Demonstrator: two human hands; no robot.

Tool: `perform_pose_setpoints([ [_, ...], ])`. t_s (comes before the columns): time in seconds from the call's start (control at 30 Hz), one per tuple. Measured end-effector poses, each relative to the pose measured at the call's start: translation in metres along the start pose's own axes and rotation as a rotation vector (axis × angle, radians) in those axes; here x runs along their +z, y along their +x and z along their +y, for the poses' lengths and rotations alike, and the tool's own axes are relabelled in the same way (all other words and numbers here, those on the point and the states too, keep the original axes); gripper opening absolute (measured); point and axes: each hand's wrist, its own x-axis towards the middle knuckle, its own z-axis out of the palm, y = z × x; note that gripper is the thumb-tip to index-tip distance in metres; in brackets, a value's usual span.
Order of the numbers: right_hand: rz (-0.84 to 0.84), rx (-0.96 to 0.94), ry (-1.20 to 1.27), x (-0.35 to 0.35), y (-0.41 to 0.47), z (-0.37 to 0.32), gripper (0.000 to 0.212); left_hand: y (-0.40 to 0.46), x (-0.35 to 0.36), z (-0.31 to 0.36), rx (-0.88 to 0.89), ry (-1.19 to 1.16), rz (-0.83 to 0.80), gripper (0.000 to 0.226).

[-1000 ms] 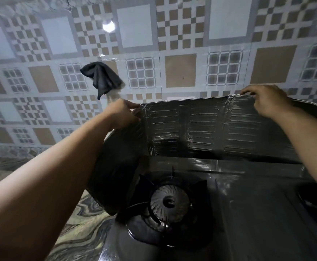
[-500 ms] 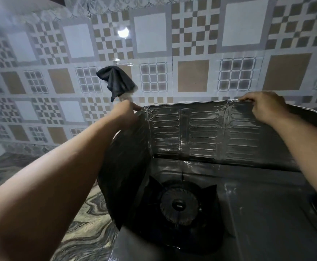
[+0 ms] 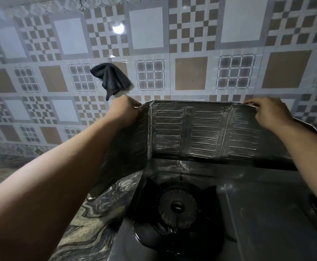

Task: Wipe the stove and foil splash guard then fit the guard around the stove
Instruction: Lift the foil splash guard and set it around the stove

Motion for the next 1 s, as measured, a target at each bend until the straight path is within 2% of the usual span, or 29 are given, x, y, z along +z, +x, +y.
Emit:
perform_pose_setpoints([
  [0.13, 0.087, -0.048, 0.054, 0.000, 0.007, -0.006, 0.054, 0.005, -0.003, -0.005, -0.012, -0.088, 0.128, 0.028],
  [0.23, 0.131, -0.083, 0.093, 0.000, 0.009, -0.018, 0.051, 0.008, -0.007, -0.008, -0.040, -0.118, 0.152, 0.030],
  [0.33, 0.122, -0.071, 0.049, 0.002, 0.010, -0.029, 0.052, 0.010, -0.004, -0.012, -0.103, -0.123, 0.106, 0.020],
  [0.57, -0.001, -0.014, -0.056, 0.016, 0.009, -0.027, 0.057, 0.001, 0.013, -0.021, -0.199, -0.087, -0.066, 0.028],
  [0.73, -0.088, 0.056, -0.102, 0.030, 0.006, -0.015, 0.058, -0.002, 0.021, -0.023, -0.258, -0.169, -0.091, 0.042],
  [1.0, -0.119, -0.042, -0.179, 0.045, 0.005, -0.010, 0.054, -0.014, 0.036, -0.027, -0.237, -0.212, -0.069, 0.036],
])
